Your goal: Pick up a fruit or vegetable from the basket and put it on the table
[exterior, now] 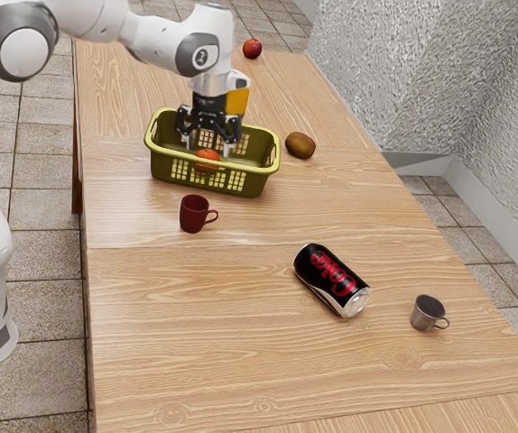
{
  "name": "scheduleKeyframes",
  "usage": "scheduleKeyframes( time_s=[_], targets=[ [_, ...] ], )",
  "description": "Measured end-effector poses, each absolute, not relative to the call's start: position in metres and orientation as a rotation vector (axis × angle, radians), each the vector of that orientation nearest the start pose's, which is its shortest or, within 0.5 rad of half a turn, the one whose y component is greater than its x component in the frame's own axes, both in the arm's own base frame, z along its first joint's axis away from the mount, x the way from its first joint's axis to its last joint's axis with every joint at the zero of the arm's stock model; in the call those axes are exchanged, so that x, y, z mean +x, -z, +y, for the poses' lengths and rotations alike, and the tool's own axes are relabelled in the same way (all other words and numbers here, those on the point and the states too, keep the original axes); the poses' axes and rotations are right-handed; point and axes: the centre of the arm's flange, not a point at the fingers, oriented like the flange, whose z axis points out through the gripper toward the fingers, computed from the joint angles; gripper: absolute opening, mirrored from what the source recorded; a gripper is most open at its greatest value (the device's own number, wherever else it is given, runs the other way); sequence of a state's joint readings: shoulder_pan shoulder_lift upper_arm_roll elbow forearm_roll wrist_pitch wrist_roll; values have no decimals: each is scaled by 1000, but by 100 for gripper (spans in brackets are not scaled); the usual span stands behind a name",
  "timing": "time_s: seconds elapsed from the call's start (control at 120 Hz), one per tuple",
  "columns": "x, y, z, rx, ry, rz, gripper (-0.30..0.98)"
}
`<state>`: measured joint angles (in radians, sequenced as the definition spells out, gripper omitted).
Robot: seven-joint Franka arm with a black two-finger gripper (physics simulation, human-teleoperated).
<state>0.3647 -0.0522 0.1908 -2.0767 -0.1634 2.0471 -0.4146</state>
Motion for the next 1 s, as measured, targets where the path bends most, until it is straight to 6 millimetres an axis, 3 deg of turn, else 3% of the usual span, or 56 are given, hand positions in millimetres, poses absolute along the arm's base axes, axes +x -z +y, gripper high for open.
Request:
scheduleKeyframes(
  time_s=[0.175,0.342,0.608,1.0],
  targets=[
    [456,-454,285,-2856,66,-1642,69],
    [460,-460,279,-2876,102,-1602,69],
    [450,-460,274,-2890,118,-1596,69],
    [458,-433,273,-2900,56,-1599,69]
  ],
)
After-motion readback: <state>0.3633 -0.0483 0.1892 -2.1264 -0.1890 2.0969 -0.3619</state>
